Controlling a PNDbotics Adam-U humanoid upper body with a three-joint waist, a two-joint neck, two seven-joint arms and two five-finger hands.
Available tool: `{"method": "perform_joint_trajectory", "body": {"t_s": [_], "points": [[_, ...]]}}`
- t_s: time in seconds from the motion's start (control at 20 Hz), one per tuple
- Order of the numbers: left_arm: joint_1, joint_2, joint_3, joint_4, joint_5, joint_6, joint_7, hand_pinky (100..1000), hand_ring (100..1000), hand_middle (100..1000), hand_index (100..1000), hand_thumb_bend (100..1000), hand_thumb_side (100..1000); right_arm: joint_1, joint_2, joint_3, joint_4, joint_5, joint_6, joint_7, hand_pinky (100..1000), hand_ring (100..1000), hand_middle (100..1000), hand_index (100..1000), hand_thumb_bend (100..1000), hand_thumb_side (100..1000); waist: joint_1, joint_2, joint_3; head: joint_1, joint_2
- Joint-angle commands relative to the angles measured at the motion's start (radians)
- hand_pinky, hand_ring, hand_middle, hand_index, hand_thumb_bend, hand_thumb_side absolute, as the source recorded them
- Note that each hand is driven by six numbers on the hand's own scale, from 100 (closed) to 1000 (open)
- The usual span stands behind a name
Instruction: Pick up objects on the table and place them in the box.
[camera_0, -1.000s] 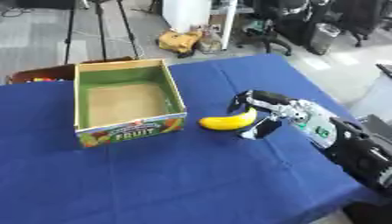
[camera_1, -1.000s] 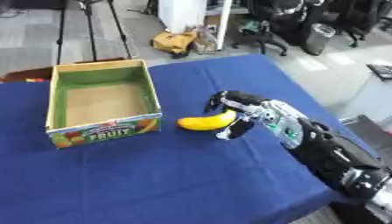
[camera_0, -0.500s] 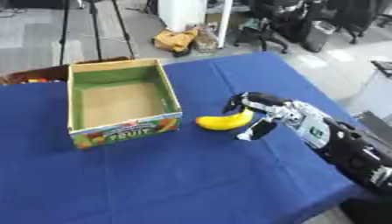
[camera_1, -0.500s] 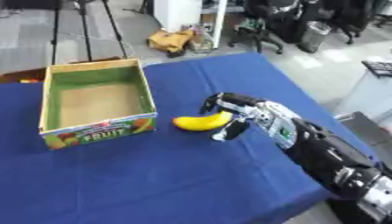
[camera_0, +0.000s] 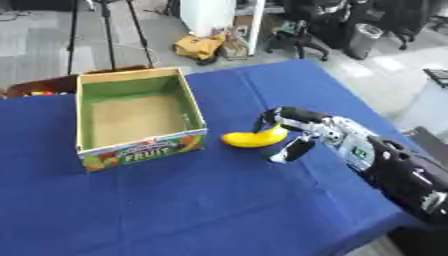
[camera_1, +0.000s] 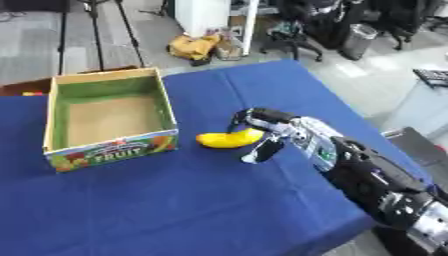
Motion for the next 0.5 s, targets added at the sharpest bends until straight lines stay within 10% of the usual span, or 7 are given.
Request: {"method": "perform_joint_trajectory", "body": {"t_s": [0.05, 0.5], "points": [[-0.013, 0.017, 0.0, -0.022, 0.002, 0.0, 0.0, 472, 604, 511, 458, 858, 527, -0.01, -0.038, -0.016, -0.007, 0.013, 0.003, -0.005, 843, 882, 784, 784, 396, 220, 0.001, -0.013, 0.004, -0.006, -0.01], [-0.011, 0.015, 0.0, -0.023, 0.006, 0.002, 0.001, 472, 604, 511, 458, 858, 527, -0.01, -0.037, -0.016, 0.013, 0.018, 0.004, 0.001, 849, 882, 785, 767, 392, 226, 0.011, -0.007, 0.004, -0.009, -0.012]]}}
